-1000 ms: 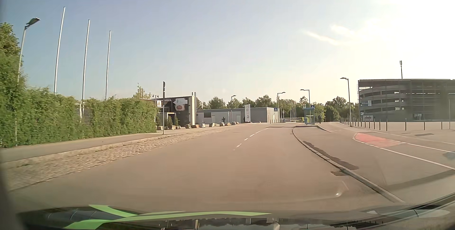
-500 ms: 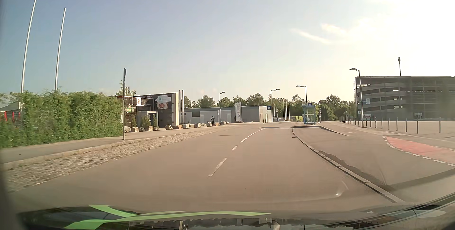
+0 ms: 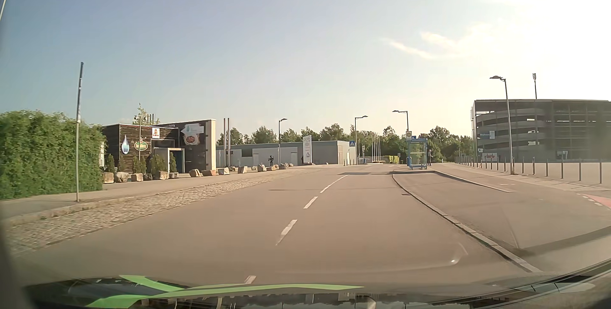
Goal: Follow the waypoints while adhering to traffic rules and regulations
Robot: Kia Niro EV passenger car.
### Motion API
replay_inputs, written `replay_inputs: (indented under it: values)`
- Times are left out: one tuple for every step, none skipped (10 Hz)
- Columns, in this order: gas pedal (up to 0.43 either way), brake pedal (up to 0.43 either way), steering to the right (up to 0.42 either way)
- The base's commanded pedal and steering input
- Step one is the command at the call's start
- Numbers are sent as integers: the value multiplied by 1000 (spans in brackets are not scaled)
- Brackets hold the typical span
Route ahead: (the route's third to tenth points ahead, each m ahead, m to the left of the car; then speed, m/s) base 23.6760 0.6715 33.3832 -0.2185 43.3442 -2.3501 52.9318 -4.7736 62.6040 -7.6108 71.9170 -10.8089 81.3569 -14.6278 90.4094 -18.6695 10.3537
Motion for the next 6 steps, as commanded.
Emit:
replay_inputs:
  values:
    - [0, 0, 26]
    - [0, 0, 26]
    - [0, 0, 26]
    - [0, 0, 26]
    - [0, 0, 26]
    - [0, 0, 26]
